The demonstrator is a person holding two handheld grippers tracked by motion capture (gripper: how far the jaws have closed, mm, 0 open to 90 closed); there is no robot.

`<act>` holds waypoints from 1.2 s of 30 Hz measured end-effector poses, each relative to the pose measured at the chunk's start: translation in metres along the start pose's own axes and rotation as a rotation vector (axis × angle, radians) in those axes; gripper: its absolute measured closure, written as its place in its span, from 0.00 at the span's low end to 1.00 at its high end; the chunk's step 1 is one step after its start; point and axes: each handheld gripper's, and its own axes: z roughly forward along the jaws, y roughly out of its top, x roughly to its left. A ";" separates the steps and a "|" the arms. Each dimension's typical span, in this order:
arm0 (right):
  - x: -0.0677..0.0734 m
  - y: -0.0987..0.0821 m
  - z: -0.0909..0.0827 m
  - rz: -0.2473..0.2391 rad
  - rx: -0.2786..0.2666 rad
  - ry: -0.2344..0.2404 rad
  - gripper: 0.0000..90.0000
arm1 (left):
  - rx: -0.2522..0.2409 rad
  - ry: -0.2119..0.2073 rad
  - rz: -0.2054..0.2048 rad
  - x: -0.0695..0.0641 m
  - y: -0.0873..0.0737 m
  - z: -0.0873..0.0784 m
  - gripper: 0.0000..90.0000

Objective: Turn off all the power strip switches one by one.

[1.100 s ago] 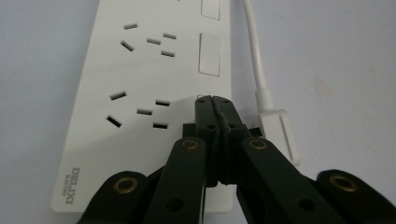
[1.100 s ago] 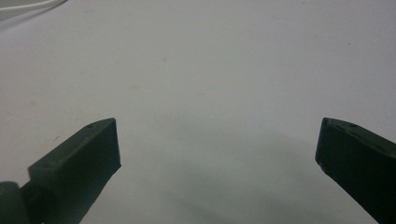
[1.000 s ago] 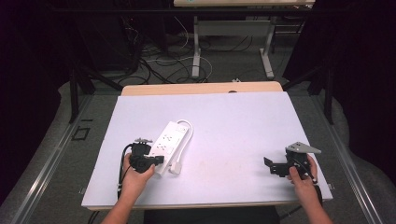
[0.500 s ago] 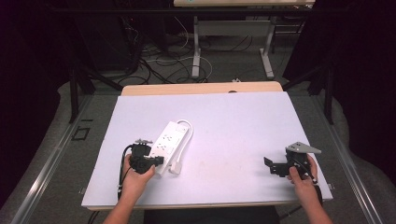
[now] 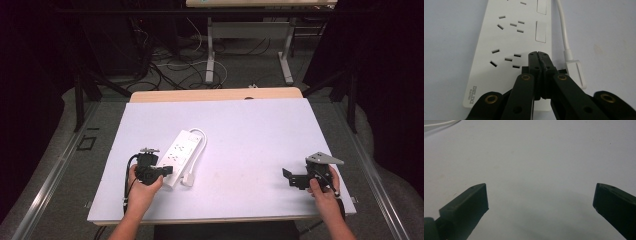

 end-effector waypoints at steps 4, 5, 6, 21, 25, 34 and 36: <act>0.000 0.000 -0.001 0.003 0.005 -0.008 0.00 | -0.014 0.009 -0.001 0.001 0.001 -0.004 1.00; 0.000 0.000 -0.001 0.004 0.003 -0.004 0.00 | -0.014 0.012 0.003 0.002 0.001 -0.006 1.00; 0.000 0.000 -0.001 0.008 0.002 -0.003 0.00 | -0.022 0.017 0.001 0.002 0.001 -0.007 1.00; 0.000 0.000 -0.002 0.008 -0.001 -0.003 0.00 | -0.100 0.050 -0.031 0.019 -0.003 -0.025 0.84; -0.001 0.000 -0.002 0.010 0.002 -0.008 0.00 | -0.116 0.062 -0.036 0.025 -0.005 -0.028 0.77; -0.001 0.000 -0.003 0.012 -0.004 -0.007 0.00 | -0.184 0.114 -0.039 0.040 -0.015 -0.037 0.64; -0.002 0.000 -0.003 0.011 -0.005 -0.008 0.00 | -0.185 0.127 -0.034 0.044 -0.017 -0.039 0.61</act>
